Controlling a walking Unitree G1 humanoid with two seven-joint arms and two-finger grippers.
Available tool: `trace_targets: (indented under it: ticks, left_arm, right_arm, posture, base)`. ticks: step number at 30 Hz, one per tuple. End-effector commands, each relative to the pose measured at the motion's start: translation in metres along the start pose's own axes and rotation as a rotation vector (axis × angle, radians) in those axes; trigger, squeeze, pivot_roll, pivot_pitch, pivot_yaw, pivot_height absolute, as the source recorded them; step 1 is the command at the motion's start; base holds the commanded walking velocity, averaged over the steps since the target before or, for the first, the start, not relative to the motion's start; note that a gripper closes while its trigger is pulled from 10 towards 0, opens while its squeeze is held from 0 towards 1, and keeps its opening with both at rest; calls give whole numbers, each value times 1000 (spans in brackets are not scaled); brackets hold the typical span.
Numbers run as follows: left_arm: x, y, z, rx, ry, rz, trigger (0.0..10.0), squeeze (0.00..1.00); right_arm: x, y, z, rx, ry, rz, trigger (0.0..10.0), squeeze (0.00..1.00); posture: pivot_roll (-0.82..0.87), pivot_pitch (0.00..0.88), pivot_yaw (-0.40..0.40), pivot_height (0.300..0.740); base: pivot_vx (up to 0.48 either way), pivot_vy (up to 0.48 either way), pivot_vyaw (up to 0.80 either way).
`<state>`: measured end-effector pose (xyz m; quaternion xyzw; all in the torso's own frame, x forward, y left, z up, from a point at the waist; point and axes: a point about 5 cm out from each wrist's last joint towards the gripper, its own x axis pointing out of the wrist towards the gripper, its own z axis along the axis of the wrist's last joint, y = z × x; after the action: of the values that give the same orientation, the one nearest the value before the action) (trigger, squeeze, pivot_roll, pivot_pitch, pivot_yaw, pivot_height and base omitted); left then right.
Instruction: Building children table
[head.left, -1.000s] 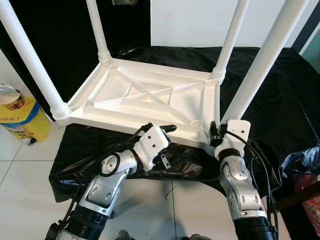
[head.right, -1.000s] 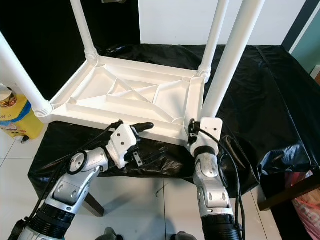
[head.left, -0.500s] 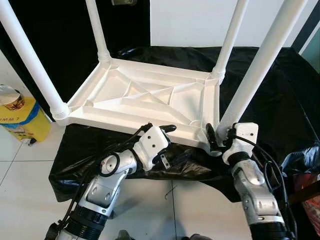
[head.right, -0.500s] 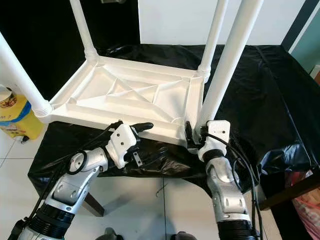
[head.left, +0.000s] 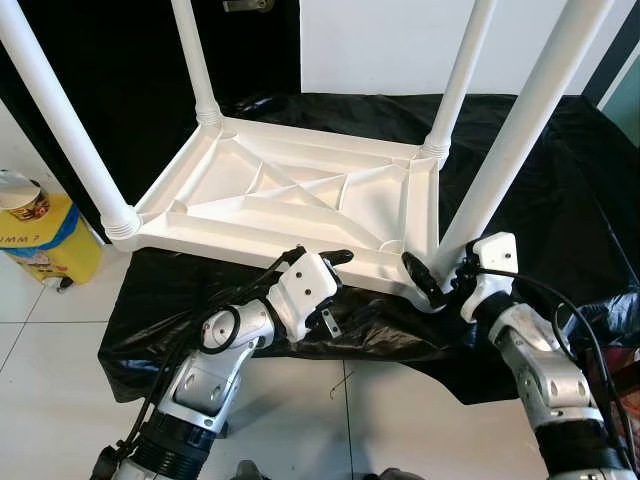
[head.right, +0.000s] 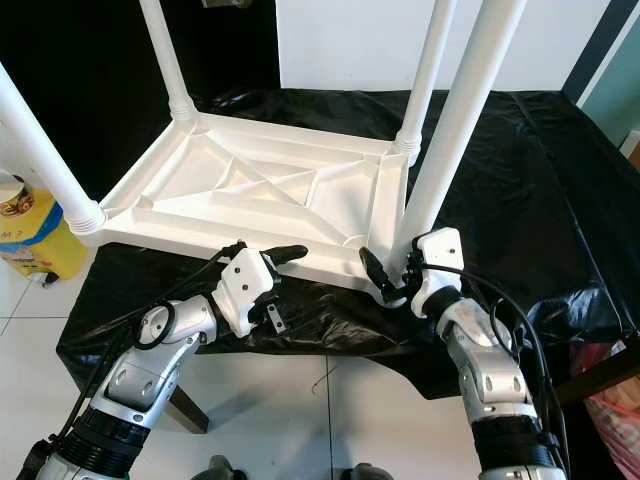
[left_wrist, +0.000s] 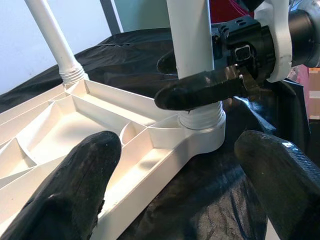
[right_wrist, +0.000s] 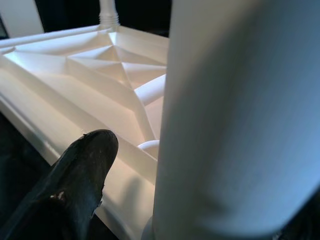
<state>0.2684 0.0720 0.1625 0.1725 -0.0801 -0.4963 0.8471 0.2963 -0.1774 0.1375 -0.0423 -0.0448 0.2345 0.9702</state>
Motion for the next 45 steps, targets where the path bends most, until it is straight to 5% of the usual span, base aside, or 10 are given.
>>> trace_targets:
  ticks: [1, 4, 5, 6, 7, 8, 20, 21, 45]
  left_arm:
    - [1, 3, 0, 14, 5, 37, 10000, 0]
    - [1, 4, 1, 14, 4, 38, 10000, 0]
    - [1, 4, 1, 16, 4, 39, 10000, 0]
    - [1, 4, 1, 16, 4, 39, 10000, 0]
    - [1, 4, 1, 16, 3, 41, 10000, 0]
    - [1, 4, 1, 17, 3, 42, 10000, 0]
    - [0, 3, 2, 13, 3, 52, 10000, 0]
    - [0, 3, 2, 12, 3, 53, 10000, 0]
    - [0, 1, 1, 7, 1, 45, 10000, 0]
  right_arm:
    - [3, 2, -5, -12, 20, 46, 10000, 0]
    - [4, 1, -6, -18, 24, 60, 10000, 0]
    - [5, 1, -7, -20, 31, 73, 7922, 0]
    - [5, 1, -7, -20, 31, 73, 7922, 0]
    - [6, 0, -9, -20, 35, 84, 1647, 0]
    - [7, 0, -12, -24, 47, 90, 0, 0]
    - [3, -7, -23, -28, 84, 73, 0, 0]
    - [2, -8, -25, -23, 89, 56, 10000, 0]
    - [5, 3, -30, 30, 135, -287, 10000, 0]
  posture:
    - [-20, 54, -31, 740]
    - [-17, 53, -34, 740]
    - [-15, 53, -35, 740]
    - [-15, 53, -35, 740]
    - [-15, 53, -35, 740]
    - [-12, 53, -37, 740]
    - [-7, 58, -42, 740]
    - [-8, 59, -42, 740]
    - [-14, 55, -49, 740]
  base:
    - [0, 0, 0]
    - [0, 0, 0]
    - [0, 0, 0]
    - [0, 0, 0]
    - [0, 0, 0]
    - [0, 0, 0]
    - [0, 0, 0]
    - [0, 0, 0]
    - [0, 0, 0]
